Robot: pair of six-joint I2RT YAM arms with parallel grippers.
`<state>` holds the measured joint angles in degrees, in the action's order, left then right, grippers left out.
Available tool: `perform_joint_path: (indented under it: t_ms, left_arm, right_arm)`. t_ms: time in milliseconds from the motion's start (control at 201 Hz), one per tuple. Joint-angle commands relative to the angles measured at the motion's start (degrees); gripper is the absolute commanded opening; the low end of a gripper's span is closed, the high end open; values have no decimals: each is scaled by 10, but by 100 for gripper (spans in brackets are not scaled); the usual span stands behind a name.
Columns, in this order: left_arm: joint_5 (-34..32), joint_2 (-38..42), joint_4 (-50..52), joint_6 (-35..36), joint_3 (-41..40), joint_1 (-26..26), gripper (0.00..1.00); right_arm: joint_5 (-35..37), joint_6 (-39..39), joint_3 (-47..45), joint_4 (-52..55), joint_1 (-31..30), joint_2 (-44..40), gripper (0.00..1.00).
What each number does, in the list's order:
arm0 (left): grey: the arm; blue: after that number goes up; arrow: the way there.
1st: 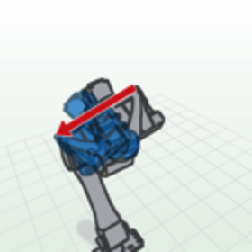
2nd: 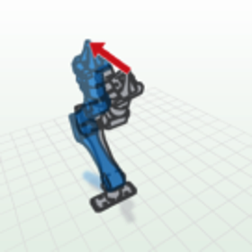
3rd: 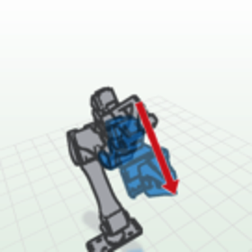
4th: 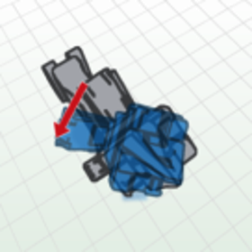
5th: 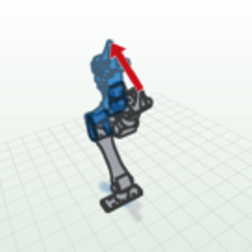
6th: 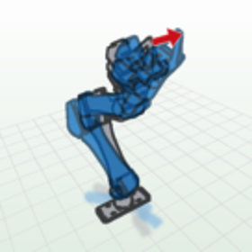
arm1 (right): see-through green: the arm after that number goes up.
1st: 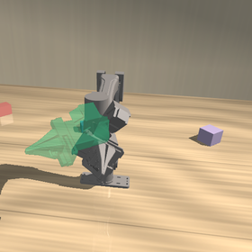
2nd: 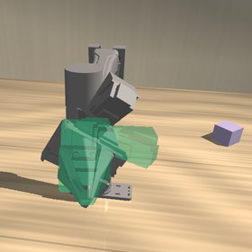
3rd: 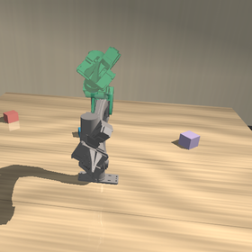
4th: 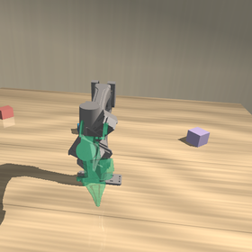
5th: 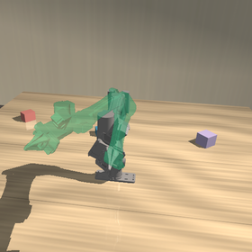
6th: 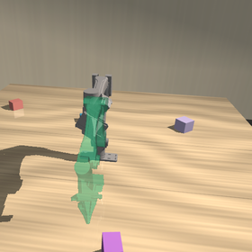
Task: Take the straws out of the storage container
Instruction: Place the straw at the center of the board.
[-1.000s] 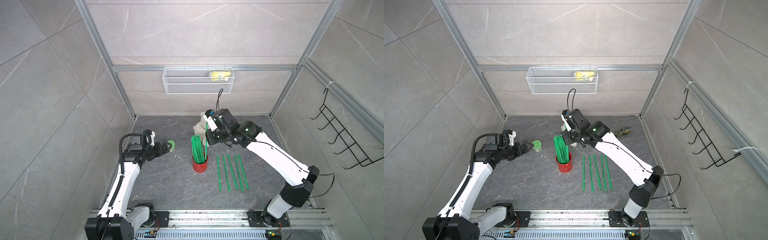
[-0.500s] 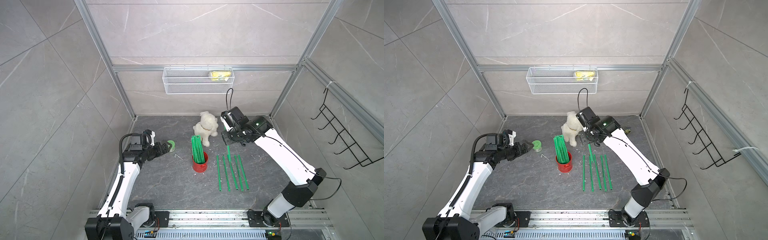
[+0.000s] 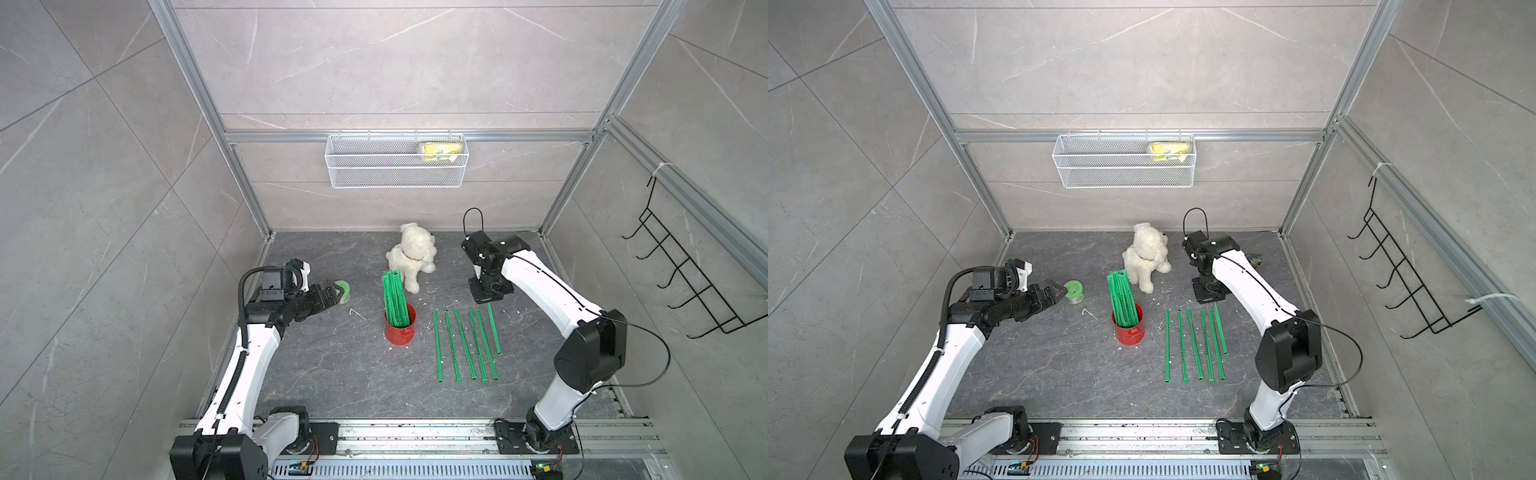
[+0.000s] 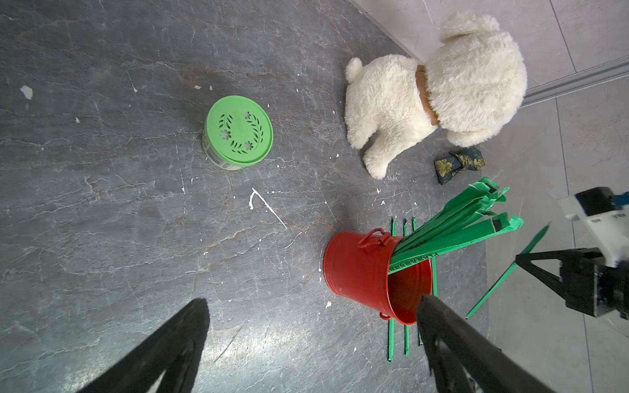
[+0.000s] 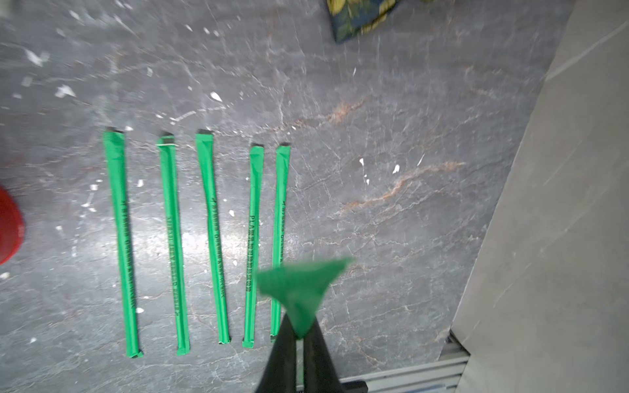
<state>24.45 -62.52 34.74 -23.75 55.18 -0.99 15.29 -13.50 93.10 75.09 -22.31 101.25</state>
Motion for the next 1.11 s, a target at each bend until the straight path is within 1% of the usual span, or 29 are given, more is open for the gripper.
perform_joint_path:
  t_ms: [0,164,348,657,1100]
  left_arm:
    - [14,6,8,14,23,0,100]
    - [17,3,8,14,23,-1,100]
    - [15,6,7,14,23,-1,100]
    - [17,5,7,14,23,-1,100]
    - [18,2,7,14,23,-1,100]
  right_arm:
    - [11,-11,-15,14,9,28,8]
    - [11,-9,-27,12,21,64,9]
    - [-9,-7,-48,-5,38,94,10]
    - [-26,-6,-72,-34,60,132,11]
    - [-36,-3,-70,-56,75,171,13]
